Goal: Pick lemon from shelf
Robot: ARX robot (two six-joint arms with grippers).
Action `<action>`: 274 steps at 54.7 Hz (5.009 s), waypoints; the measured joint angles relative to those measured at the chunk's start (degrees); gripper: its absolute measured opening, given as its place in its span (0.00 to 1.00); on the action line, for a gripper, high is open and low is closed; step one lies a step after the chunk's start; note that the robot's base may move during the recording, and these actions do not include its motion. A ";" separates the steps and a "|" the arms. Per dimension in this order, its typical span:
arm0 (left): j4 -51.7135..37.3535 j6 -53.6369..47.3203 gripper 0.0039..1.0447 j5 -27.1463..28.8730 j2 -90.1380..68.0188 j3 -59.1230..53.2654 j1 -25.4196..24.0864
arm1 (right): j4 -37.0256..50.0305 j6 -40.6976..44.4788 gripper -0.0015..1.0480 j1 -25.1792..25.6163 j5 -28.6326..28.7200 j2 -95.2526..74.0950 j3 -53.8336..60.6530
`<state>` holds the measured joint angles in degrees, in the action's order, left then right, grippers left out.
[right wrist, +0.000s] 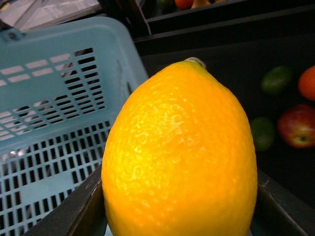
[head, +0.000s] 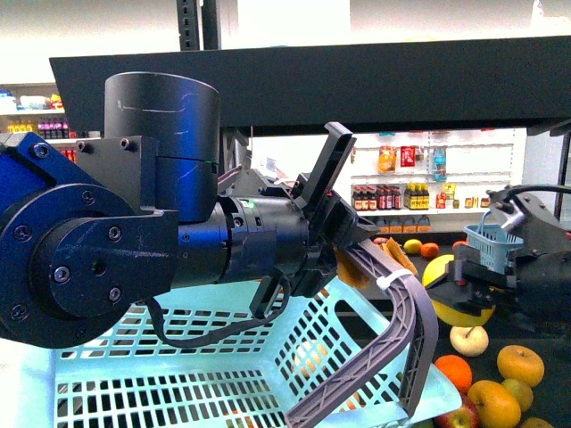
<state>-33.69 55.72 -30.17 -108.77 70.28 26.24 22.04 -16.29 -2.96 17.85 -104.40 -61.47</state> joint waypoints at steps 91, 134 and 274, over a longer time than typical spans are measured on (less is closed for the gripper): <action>0.09 0.39 0.10 0.00 -0.09 0.07 0.00 | 2.38 27.98 0.93 12.59 -7.93 1.49 16.37; 0.09 0.37 0.10 0.11 -0.11 0.07 -0.02 | 4.90 33.18 0.93 15.12 -17.88 -34.18 0.66; 0.09 0.37 0.10 0.04 -0.11 0.07 -0.02 | -8.04 -6.84 0.48 -6.95 -8.79 -4.83 -5.75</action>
<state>-33.61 56.10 -30.13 -108.88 70.35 26.22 14.00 -23.14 -9.91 9.06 -109.23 -67.22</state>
